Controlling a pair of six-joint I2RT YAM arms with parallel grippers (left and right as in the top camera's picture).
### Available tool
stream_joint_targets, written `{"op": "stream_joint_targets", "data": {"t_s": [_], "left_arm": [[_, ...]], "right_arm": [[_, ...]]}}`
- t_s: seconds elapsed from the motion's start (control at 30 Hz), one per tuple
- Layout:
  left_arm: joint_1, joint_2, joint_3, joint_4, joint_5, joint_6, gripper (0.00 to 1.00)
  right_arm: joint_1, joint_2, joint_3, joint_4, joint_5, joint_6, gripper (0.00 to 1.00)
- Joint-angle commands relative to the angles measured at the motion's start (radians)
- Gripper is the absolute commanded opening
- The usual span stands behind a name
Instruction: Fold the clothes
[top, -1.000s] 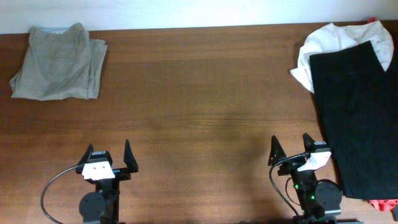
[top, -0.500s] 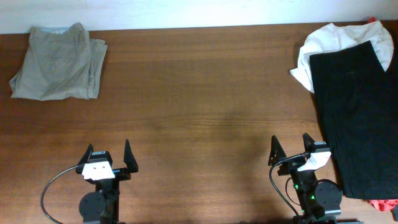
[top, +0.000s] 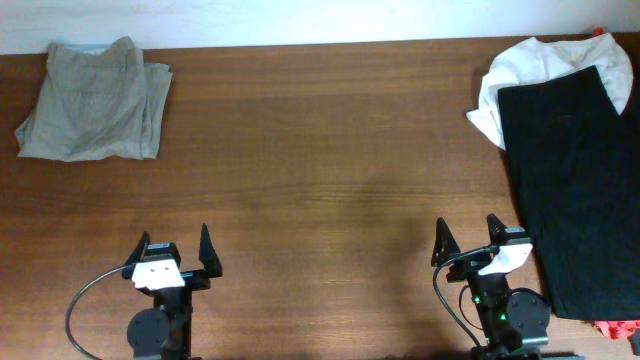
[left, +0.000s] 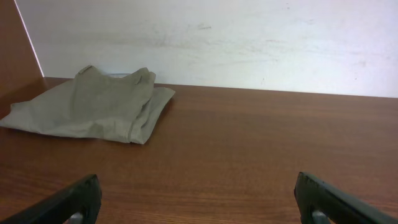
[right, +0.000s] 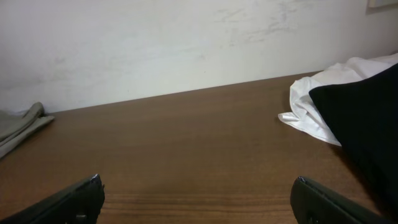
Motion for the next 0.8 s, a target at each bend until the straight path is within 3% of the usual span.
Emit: {"op": "stream_joint_targets", "data": {"t_s": [0.0,0.23,0.4,0.5,0.67,0.77], "left_arm": [[0.004,-0.005,-0.007,0.002,0.001,0.013,0.99],[0.004,-0.005,-0.007,0.002,0.001,0.013,0.99],[0.004,-0.005,-0.007,0.002,0.001,0.013,0.99],[0.004,-0.005,-0.007,0.002,0.001,0.013,0.99],[0.004,-0.005,-0.007,0.002,0.001,0.013,0.99],[0.004,-0.005,-0.007,0.002,0.001,0.013,0.99]], "right_arm": [[0.005,-0.008,-0.005,-0.006,0.013,0.002,0.99],[0.004,-0.008,-0.005,0.016,0.013,0.002,0.99],[0.005,-0.008,-0.005,0.071,-0.250,0.013,0.99],[0.005,-0.008,-0.005,0.149,-0.267,0.012,0.99],[0.004,-0.006,0.020,0.257,-0.061,0.000,0.99],[0.004,0.027,0.107,0.262,0.121,-0.120,0.99]]}}
